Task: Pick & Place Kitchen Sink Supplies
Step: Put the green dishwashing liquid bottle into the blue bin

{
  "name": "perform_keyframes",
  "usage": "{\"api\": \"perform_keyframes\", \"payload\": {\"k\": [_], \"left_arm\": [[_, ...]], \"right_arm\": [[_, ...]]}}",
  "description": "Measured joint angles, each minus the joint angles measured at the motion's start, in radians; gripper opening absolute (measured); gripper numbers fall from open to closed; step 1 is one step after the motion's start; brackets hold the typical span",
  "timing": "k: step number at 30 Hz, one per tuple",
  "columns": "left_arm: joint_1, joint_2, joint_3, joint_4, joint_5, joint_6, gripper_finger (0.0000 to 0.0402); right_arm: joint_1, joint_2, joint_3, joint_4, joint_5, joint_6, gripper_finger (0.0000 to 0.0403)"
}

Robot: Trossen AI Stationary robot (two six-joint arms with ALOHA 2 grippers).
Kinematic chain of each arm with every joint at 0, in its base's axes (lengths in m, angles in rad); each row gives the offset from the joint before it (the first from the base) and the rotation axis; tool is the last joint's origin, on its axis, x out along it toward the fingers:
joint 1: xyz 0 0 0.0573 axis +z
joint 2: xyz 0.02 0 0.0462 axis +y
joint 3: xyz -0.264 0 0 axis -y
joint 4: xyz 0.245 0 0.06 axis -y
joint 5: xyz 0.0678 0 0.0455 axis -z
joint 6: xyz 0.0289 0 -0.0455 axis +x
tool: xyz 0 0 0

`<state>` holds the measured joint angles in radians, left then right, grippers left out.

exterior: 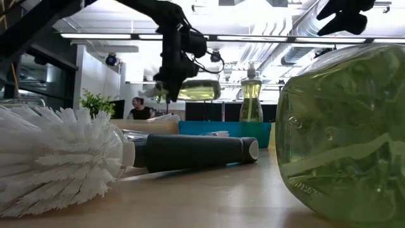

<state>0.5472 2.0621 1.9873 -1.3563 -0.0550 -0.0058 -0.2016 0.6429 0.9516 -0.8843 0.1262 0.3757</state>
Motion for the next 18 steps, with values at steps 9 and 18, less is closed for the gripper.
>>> {"api": "perform_keyframes", "payload": {"k": [9,18], "left_arm": [[0.009,0.033,0.005,0.192,-0.101,0.241,0.0196],[0.03,0.037,0.009,0.425,-0.195,0.406,0.0196]], "right_arm": [[0.0,-0.009,0.0,-0.019,0.058,0.089,0.0248],[0.0,-0.009,0.0,-0.018,0.134,0.149,0.0248]]}}
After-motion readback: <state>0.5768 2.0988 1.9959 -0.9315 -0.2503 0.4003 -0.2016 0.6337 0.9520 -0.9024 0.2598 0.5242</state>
